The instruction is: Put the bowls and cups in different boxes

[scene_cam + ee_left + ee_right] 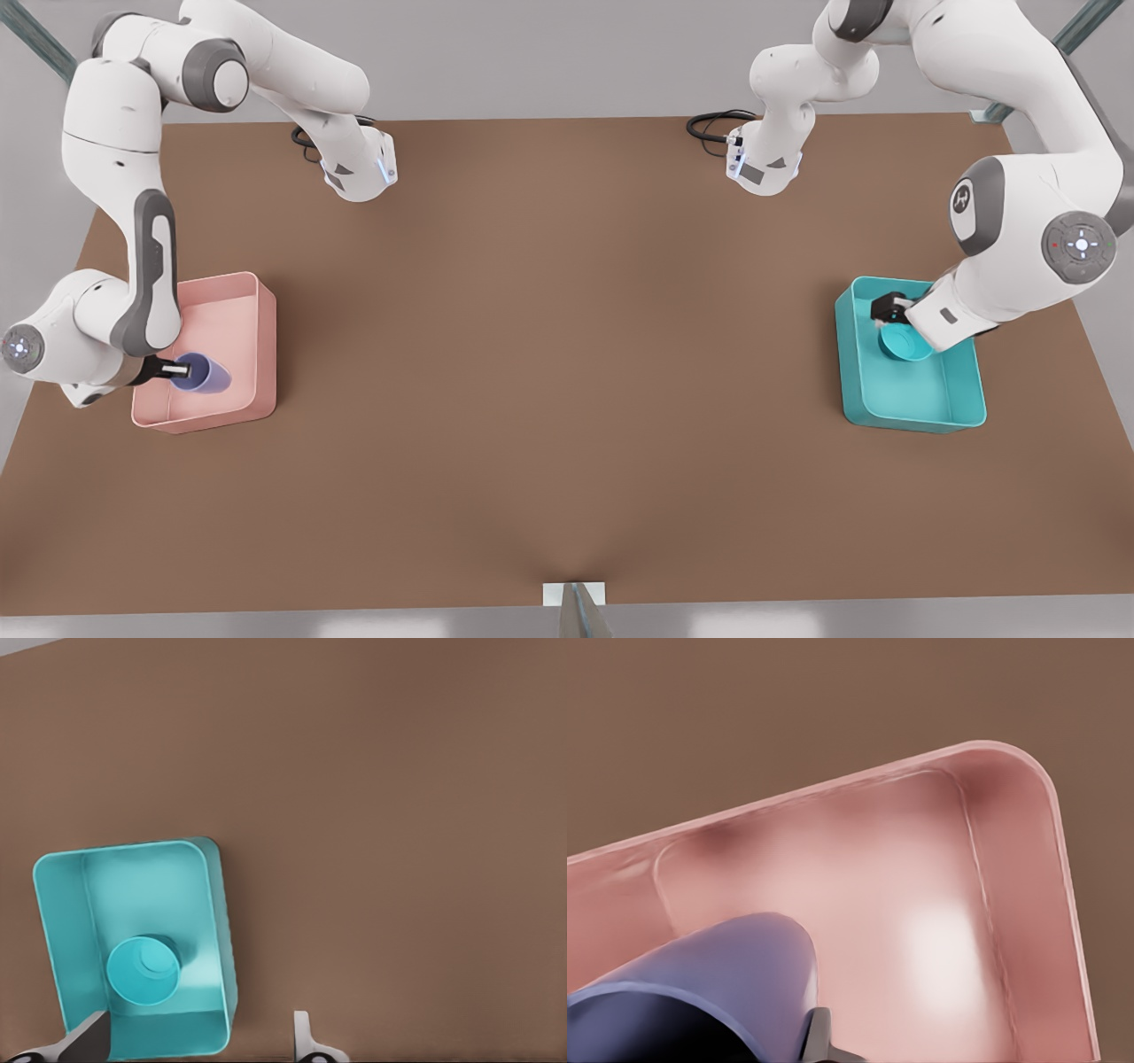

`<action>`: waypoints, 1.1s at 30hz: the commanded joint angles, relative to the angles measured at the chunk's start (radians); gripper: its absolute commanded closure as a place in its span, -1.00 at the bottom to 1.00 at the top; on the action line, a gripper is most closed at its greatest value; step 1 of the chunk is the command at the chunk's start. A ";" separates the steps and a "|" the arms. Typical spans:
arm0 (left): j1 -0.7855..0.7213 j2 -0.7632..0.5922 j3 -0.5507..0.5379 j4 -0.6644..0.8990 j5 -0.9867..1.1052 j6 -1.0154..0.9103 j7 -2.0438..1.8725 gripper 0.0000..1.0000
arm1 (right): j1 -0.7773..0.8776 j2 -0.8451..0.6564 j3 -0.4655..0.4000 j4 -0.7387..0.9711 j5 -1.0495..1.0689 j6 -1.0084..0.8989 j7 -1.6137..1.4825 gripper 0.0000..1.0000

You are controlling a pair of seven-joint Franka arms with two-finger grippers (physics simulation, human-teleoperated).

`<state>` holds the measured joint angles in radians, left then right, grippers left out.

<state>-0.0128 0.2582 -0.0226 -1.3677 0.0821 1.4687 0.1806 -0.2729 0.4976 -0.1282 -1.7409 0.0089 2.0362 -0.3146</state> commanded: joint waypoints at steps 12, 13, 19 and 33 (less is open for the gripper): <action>0.002 0.026 0.001 -0.001 -0.007 -0.068 -0.101 -1.00 | -0.006 0.052 0.006 -0.012 0.046 0.052 -0.345 -1.00; 0.002 0.026 0.001 -0.001 -0.008 -0.068 -0.101 -1.00 | -0.005 0.047 0.007 -0.009 0.046 0.036 -0.343 -1.00; 0.031 0.027 0.001 -0.002 -0.042 -0.080 -0.099 -1.00 | -0.002 0.024 0.012 -0.002 0.046 -0.027 -0.343 -1.00; 0.030 0.041 -0.014 -0.002 -0.088 -0.149 -0.104 -1.00 | 0.304 -0.280 0.013 0.345 0.026 -0.656 0.367 -1.00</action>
<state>0.0169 0.2999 -0.0365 -1.3702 -0.0095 1.3269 0.0926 0.0303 0.2284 -0.1154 -1.4128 0.0604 1.5728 -0.3571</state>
